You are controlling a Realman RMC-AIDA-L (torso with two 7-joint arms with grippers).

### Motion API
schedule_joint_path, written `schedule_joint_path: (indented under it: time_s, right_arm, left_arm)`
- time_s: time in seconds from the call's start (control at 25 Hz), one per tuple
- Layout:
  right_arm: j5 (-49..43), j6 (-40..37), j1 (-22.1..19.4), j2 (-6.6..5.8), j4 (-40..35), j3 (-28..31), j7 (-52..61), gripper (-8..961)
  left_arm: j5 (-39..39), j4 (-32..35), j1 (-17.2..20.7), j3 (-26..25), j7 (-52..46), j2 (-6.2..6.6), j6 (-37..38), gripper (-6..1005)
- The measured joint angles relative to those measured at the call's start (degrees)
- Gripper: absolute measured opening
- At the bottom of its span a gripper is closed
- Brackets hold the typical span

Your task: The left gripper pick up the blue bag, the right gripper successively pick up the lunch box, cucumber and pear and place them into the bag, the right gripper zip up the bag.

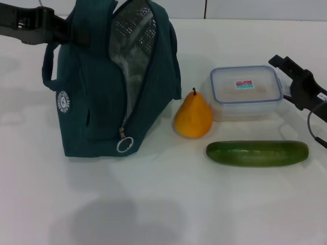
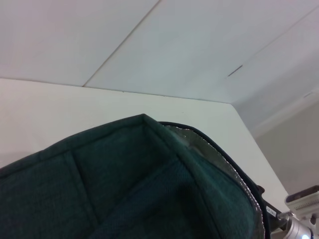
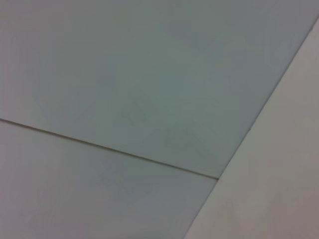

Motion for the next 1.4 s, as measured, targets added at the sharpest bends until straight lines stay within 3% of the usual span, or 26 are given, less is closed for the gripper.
schedule_joint_path:
  time_s: [0.6, 1.04, 1.24, 1.4]
  right_arm:
    - [-1.8, -0.3, -0.8, 0.01, -1.5, -0.3, -0.1, 733]
    - [-2.8, -0.1, -2.1, 0.0, -3.2, -0.1, -0.6, 497]
    - [-2.8, 0.0, -2.0, 0.0, -3.2, -0.3, -0.7, 279]
    - [-2.8, 0.0, -1.9, 0.0, -3.2, -0.3, -1.1, 168]
  left_arm:
    - [-0.2, 0.0, 0.6, 0.1, 0.4, 0.01, 0.2, 41]
    - [-0.5, 0.0, 0.7, 0.1, 0.9, 0.01, 0.4, 41]
    - [-0.5, -0.2, 0.7, 0.1, 1.3, 0.01, 0.4, 41]
    - [-0.5, -0.4, 0.7, 0.1, 1.7, 0.01, 0.3, 41]
